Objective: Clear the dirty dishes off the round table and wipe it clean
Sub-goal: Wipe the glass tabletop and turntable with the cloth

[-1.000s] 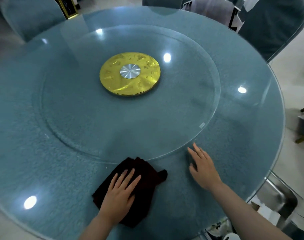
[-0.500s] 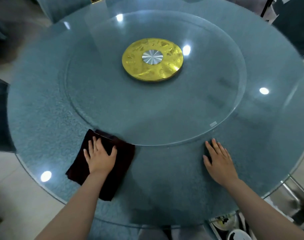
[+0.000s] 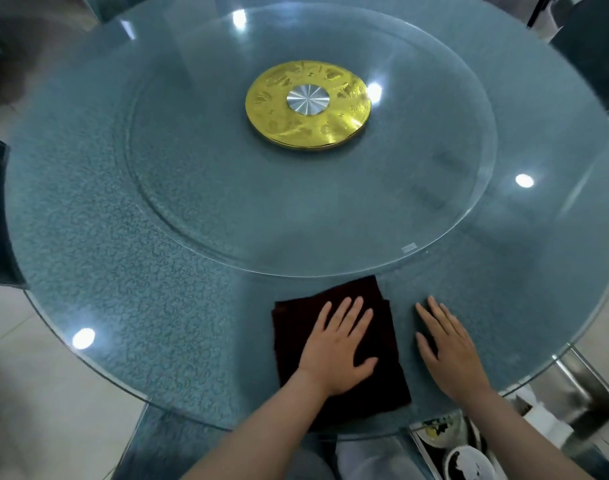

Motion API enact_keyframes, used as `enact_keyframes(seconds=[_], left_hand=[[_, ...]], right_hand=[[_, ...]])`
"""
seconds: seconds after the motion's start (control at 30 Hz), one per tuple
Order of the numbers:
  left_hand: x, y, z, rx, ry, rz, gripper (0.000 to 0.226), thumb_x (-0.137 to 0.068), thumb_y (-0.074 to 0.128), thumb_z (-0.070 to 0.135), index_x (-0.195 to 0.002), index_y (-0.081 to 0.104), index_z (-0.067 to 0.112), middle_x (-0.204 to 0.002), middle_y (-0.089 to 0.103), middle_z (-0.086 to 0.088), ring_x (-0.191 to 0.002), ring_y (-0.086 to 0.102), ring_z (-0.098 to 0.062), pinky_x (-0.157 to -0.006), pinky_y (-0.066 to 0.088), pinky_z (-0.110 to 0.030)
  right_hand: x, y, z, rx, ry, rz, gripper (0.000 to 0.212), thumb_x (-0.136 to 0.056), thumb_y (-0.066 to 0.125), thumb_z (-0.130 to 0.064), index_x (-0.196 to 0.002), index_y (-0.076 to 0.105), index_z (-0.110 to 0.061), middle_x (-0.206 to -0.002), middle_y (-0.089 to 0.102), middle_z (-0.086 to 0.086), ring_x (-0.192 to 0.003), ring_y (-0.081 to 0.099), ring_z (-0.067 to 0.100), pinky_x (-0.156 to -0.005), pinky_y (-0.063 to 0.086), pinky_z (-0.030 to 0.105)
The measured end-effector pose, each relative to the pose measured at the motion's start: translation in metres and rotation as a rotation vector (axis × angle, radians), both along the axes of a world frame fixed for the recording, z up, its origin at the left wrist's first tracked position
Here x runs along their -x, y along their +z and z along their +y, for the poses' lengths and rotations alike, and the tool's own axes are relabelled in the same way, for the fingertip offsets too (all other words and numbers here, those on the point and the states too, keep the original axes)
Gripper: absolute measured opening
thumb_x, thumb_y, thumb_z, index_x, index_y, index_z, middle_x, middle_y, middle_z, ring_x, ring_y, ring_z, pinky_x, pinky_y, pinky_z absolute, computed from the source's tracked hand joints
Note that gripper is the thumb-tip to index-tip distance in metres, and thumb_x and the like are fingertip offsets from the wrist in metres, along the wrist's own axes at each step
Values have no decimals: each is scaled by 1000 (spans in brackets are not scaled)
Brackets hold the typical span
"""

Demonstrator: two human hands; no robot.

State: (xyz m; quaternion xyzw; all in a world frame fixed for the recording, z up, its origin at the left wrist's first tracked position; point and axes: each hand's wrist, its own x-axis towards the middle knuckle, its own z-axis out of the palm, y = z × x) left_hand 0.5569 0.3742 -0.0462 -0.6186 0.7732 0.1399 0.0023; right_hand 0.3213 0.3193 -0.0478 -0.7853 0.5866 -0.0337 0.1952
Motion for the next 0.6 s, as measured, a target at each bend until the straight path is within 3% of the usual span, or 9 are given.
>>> enact_keyframes(seconds=[0.07,0.2,0.33,0.4,0.47,0.6], left_hand=[[-25,-5,4,30,103,-28,82,-84,42,64,-151,30,19,-160,23,-6,-148,18,-24,-117,12,-49],[-127,-13,25,31,548,-107,84,-82,36,63,-148,37,12,-155,31,-13,-143,31,-30,-116,20,-51],[-199,-7,45,-8,878,-109,89,-82,19,67,-153,25,13,-160,20,-10,-148,16,-26,-120,9,-51],[-197,-7,39,-22,902,-103,89,-82,15,67,-154,19,14,-162,14,-10,-149,9,-25,-120,4,-49],[-180,-8,28,2,828,-123,88,-83,19,65,-153,23,12,-160,19,-12,-148,14,-27,-119,6,-48],[-103,-8,-5,49,398,-128,80,-84,34,62,-142,45,9,-142,50,-19,-134,42,-34,-117,18,-50]], right_hand=[[6,-1,-1,9,35,8,59,-95,25,-52,-151,27,-34,-161,14,-13,-149,8,6,-120,11,31],[3,-2,3,43,10,17,61,-94,23,-50,-151,32,-29,-160,20,-8,-148,11,9,-119,12,34],[1,-1,6,66,0,51,60,-95,24,-47,-151,32,-27,-160,21,-6,-148,12,9,-119,7,30],[2,-1,5,60,2,46,60,-95,24,-47,-151,32,-28,-160,20,-7,-148,11,8,-120,8,31],[2,-2,4,62,-1,28,59,-95,25,-47,-151,33,-28,-160,21,-7,-147,12,8,-120,9,32],[6,-3,4,72,-9,-59,56,-95,29,-46,-148,38,-29,-158,25,-9,-146,16,6,-119,13,33]])
